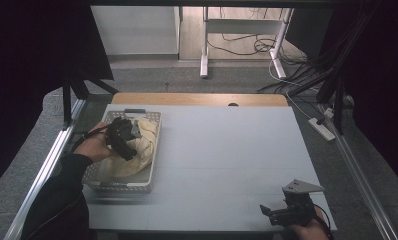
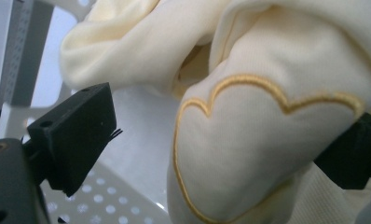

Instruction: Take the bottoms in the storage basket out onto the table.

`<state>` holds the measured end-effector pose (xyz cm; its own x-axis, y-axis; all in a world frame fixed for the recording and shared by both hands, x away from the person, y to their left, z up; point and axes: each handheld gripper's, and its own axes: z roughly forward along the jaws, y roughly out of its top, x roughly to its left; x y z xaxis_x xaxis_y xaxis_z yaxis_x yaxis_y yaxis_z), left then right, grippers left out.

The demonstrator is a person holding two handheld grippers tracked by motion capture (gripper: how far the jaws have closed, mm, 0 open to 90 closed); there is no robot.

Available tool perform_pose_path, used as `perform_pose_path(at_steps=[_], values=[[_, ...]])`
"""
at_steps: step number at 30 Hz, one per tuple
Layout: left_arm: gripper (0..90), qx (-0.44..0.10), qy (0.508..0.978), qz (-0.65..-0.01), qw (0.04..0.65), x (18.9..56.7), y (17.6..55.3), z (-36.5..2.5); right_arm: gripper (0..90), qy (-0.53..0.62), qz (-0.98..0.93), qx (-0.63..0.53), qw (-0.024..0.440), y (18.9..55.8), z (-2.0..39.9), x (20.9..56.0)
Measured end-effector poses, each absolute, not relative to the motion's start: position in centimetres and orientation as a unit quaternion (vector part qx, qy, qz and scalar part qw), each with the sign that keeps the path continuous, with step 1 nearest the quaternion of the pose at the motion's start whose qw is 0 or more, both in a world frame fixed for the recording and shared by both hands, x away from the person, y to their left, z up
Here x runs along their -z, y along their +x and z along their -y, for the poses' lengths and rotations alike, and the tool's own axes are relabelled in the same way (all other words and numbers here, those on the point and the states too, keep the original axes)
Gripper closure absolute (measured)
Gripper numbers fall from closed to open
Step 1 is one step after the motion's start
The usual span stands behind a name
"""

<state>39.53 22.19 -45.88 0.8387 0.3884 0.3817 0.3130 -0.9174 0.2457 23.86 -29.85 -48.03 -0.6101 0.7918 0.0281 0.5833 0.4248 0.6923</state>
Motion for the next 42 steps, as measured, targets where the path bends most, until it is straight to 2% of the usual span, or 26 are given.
perform_pose_path(at_steps=[9, 13, 19, 23, 25, 33, 42], values=[[5.8, -0.191, 0.967, -0.138, 0.096, 46.6, 40.8, -21.5, 0.0, 0.414, -0.83, -0.341, 0.151, 23.9, 29.9, 48.0], [8.7, -0.165, 0.973, -0.131, 0.094, 47.4, 41.5, -21.0, 0.0, 0.413, -0.831, -0.341, 0.152, 23.9, 29.9, 48.0], [44.2, -0.104, 0.974, -0.162, 0.12, 49.1, 42.3, -22.0, 0.0, 0.412, -0.83, -0.344, 0.152, 23.8, 29.9, 48.0], [64.3, -0.094, 0.972, -0.181, 0.121, 49.3, 42.4, -22.7, 0.0, 0.412, -0.83, -0.344, 0.152, 23.8, 29.9, 48.0], [71.3, -0.089, 0.971, -0.188, 0.117, 49.2, 42.4, -22.8, 0.0, 0.412, -0.83, -0.343, 0.152, 23.8, 29.9, 48.0], [75.0, -0.094, 0.966, -0.209, 0.123, 48.1, 42.1, -23.6, 0.0, 0.412, -0.83, -0.344, 0.152, 23.8, 29.9, 48.0], [75.1, -0.095, 0.944, -0.273, 0.162, 45.9, 40.9, -26.2, 0.0, 0.413, -0.831, -0.342, 0.152, 23.9, 29.8, 48.0]])
